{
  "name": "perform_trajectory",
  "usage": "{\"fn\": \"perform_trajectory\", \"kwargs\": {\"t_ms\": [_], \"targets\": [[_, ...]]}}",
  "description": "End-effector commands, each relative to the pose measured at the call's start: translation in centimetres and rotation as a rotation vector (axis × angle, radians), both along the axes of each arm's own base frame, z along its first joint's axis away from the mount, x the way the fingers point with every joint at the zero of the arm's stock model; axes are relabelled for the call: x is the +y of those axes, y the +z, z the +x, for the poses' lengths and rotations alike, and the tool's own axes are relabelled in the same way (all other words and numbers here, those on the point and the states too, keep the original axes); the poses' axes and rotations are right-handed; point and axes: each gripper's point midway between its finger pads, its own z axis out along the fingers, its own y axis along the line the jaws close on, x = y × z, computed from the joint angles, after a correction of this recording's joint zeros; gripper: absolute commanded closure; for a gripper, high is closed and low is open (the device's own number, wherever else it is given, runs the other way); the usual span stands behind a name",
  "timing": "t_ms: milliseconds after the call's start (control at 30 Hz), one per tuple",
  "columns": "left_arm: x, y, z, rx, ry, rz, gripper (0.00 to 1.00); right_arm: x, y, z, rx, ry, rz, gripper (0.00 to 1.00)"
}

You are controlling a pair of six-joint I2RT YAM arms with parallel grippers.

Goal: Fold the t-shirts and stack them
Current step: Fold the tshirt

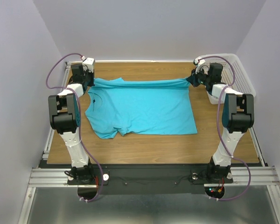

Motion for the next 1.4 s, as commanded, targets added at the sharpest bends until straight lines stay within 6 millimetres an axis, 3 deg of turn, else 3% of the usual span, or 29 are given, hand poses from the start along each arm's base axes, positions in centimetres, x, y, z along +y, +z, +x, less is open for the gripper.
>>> {"fn": "perform_trajectory", "kwargs": {"t_ms": [0, 267, 767, 1233, 1367], "targets": [[0.3, 4.0, 0.8, -0.087, 0.000, 0.034, 1.00, -1.0, 3.0, 1.9, -0.102, -0.023, -0.022, 0.97], [0.4, 3.9, 0.4, -0.083, 0.004, 0.037, 1.00, -1.1, 2.7, 2.7, -0.113, -0.010, -0.044, 0.97], [-0.3, 3.3, 0.1, -0.061, -0.009, 0.048, 1.00, -1.2, 0.9, 1.5, -0.085, 0.005, -0.083, 0.97], [-0.1, 2.5, -0.1, -0.029, 0.013, 0.060, 1.00, -1.1, 0.5, 0.3, -0.069, 0.009, -0.087, 0.94], [-0.1, 2.3, -0.5, -0.019, 0.026, 0.059, 0.94, -1.3, 0.6, 0.0, -0.072, 0.000, -0.098, 0.90]]}}
